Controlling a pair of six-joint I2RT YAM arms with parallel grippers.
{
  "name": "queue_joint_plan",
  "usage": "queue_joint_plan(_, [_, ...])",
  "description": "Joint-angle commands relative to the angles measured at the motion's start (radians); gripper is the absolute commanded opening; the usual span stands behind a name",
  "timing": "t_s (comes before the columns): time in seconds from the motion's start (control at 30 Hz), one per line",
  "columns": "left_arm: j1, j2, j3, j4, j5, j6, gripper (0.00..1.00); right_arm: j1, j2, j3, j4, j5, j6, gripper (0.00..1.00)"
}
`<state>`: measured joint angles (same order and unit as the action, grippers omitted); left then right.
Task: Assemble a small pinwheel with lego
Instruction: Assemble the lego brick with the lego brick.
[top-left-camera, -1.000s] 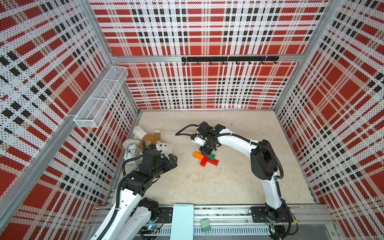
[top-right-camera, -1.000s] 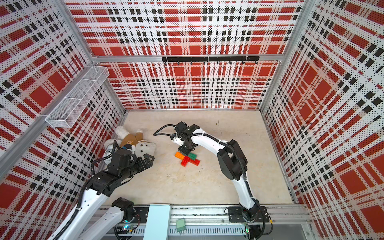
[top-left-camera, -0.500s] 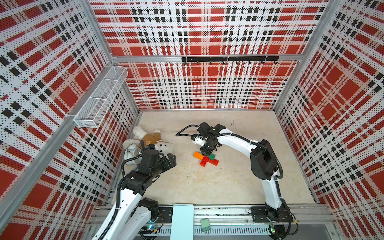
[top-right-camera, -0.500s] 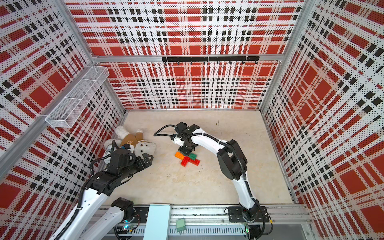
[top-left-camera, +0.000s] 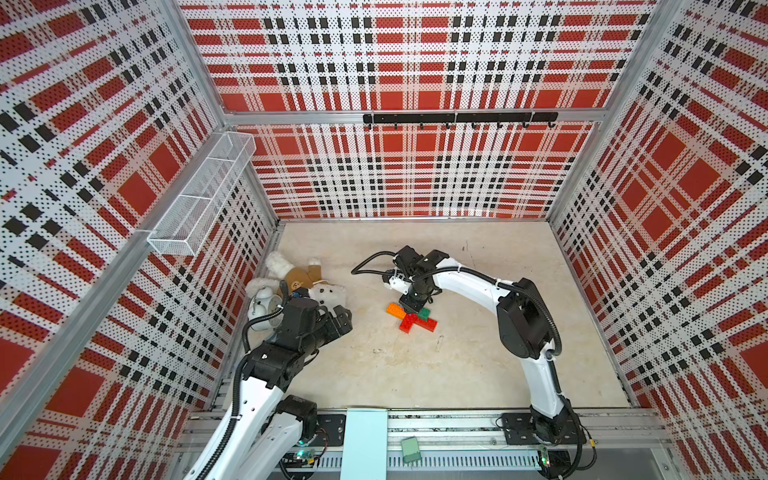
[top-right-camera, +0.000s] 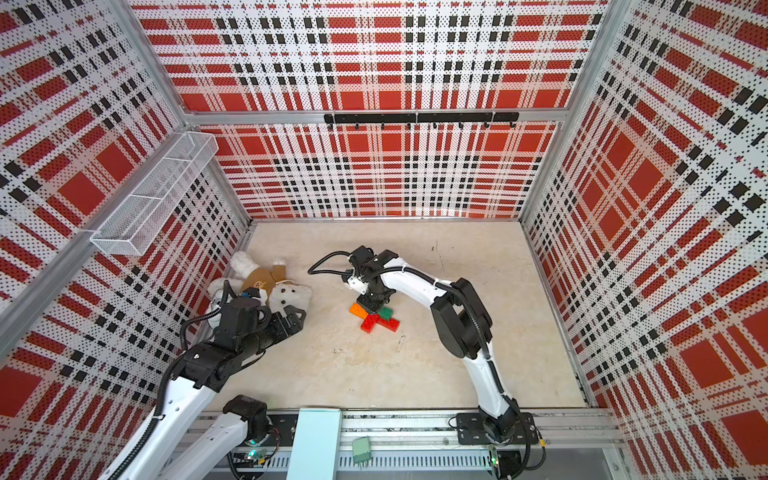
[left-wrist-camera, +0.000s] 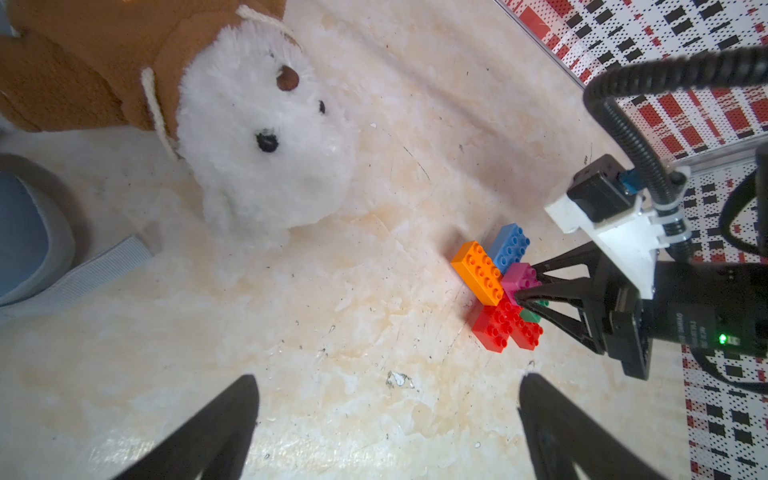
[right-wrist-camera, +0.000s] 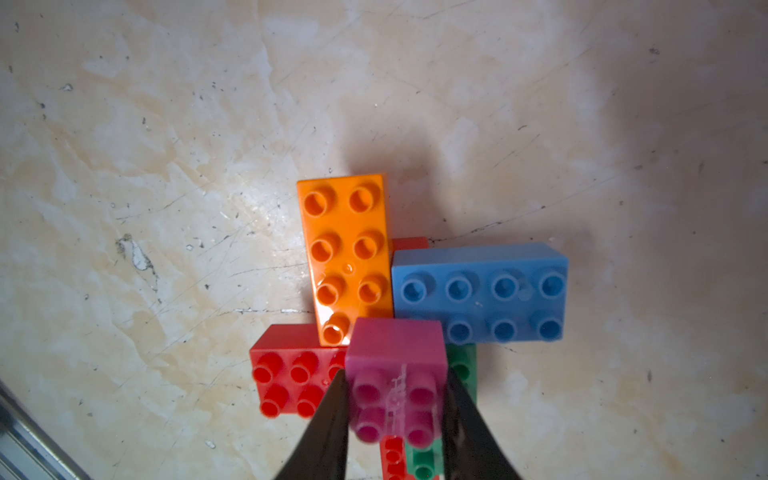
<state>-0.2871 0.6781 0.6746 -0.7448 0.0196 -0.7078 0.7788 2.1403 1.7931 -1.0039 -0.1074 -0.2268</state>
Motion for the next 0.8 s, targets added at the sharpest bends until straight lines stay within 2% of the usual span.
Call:
queue_joint_plan(0.0, [0.008,-0.005,-0.013,0.028,0.017,0.000,0.99,0.007,0.039,0.002,0.001,-0.002,0.000,0.10])
queue_joint_plan(0.43, [0.007,0.007,-0.017,0.051,0.020,0.001,0.99,0.037,0.102,0.012,-0.083,0.044,0.014,0.09])
queue_joint_plan(0.77, [0.009,0.001,-0.015,0.051,0.011,0.002,0.99,0.054,0.179,0.090,-0.169,0.002,-0.010,0.09])
